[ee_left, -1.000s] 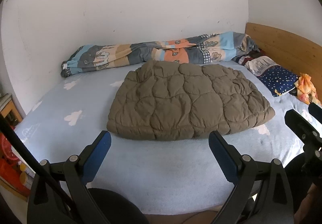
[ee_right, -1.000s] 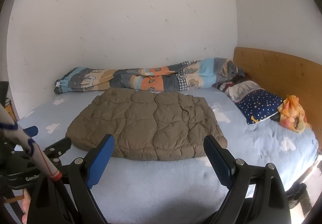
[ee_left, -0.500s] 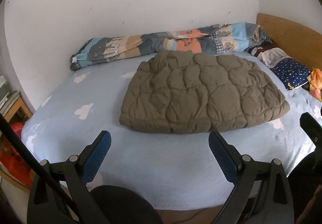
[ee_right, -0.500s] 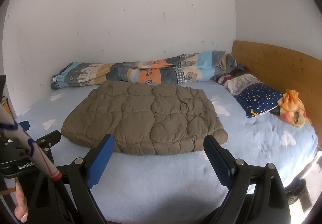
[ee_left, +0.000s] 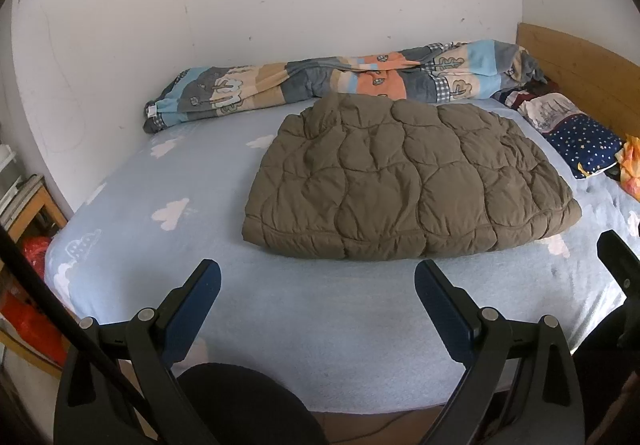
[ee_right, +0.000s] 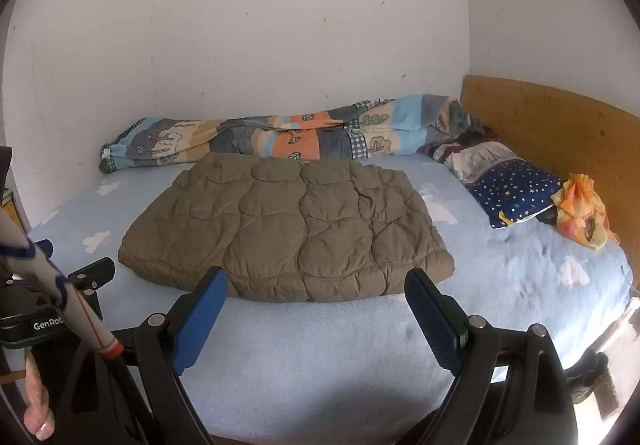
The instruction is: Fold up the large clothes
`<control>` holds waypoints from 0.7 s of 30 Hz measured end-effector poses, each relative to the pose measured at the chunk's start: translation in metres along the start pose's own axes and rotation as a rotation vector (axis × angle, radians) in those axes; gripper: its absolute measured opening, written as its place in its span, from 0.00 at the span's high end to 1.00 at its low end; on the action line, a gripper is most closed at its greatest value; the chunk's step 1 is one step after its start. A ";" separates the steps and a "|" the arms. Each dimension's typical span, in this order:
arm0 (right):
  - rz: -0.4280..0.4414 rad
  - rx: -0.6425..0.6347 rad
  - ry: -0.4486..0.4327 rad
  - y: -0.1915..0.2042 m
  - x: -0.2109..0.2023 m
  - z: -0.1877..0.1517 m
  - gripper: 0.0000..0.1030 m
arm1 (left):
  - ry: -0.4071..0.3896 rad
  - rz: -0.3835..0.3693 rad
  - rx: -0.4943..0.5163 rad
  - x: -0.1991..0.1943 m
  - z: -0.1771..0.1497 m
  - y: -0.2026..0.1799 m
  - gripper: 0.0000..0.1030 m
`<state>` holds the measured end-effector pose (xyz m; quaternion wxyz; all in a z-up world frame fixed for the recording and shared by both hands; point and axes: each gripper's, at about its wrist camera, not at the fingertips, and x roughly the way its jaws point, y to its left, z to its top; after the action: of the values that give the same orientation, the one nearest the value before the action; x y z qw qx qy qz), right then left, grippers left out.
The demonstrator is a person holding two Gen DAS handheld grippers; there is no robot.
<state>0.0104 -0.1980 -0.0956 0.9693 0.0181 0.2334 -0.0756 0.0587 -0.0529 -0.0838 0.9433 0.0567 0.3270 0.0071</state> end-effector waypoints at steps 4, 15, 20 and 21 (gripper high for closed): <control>-0.002 -0.001 0.000 0.000 0.000 0.000 0.10 | -0.005 0.000 0.002 -0.001 0.000 0.000 0.06; -0.024 0.002 -0.013 -0.001 -0.006 0.000 0.10 | -0.052 0.022 -0.003 -0.020 0.005 0.001 0.06; -0.026 -0.011 -0.030 0.004 -0.015 0.005 0.10 | -0.100 0.032 -0.011 -0.039 0.007 0.008 0.06; -0.026 -0.013 -0.035 0.006 -0.016 0.007 0.10 | -0.111 0.040 -0.009 -0.043 0.008 0.009 0.06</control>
<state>0.0004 -0.1905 -0.0818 0.9722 0.0077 0.2172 -0.0868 0.0298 -0.0468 -0.0503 0.9599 0.0591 0.2728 0.0244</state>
